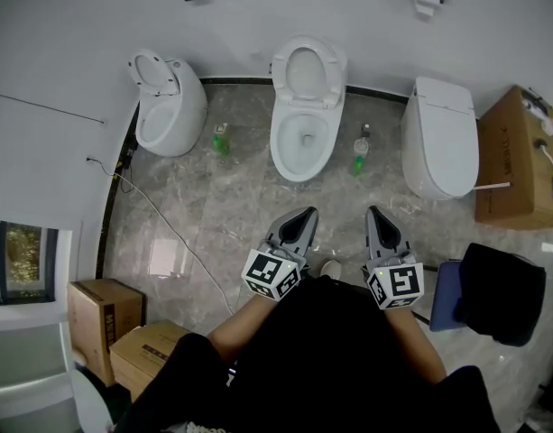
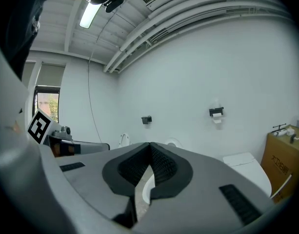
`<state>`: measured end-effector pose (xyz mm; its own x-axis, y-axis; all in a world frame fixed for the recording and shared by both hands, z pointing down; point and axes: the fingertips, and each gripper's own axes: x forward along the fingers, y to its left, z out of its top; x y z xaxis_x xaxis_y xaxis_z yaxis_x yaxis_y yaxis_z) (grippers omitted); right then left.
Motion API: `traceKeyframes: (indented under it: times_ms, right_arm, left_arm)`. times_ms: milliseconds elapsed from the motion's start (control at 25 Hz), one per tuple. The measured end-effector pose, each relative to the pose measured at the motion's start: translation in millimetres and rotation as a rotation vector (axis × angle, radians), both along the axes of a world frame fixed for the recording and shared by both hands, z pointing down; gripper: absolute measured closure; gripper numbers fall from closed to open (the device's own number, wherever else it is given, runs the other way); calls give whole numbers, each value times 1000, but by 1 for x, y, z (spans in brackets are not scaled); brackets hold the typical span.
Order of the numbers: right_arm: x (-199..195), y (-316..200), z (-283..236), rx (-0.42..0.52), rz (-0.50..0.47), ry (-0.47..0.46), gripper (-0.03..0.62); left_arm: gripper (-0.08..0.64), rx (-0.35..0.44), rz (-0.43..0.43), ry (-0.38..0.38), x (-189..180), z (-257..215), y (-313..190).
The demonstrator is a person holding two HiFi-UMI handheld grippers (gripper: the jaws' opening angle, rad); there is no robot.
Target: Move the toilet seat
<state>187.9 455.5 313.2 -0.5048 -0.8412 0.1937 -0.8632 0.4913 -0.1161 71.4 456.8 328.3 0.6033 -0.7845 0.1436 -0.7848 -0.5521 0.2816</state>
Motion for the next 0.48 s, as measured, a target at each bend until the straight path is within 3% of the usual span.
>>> traceKeyframes:
  times_ms: [480]
  right_arm:
    - [26, -2, -6, 9, 45, -8, 563]
  left_arm:
    - [543, 30, 33, -8, 24, -10, -9]
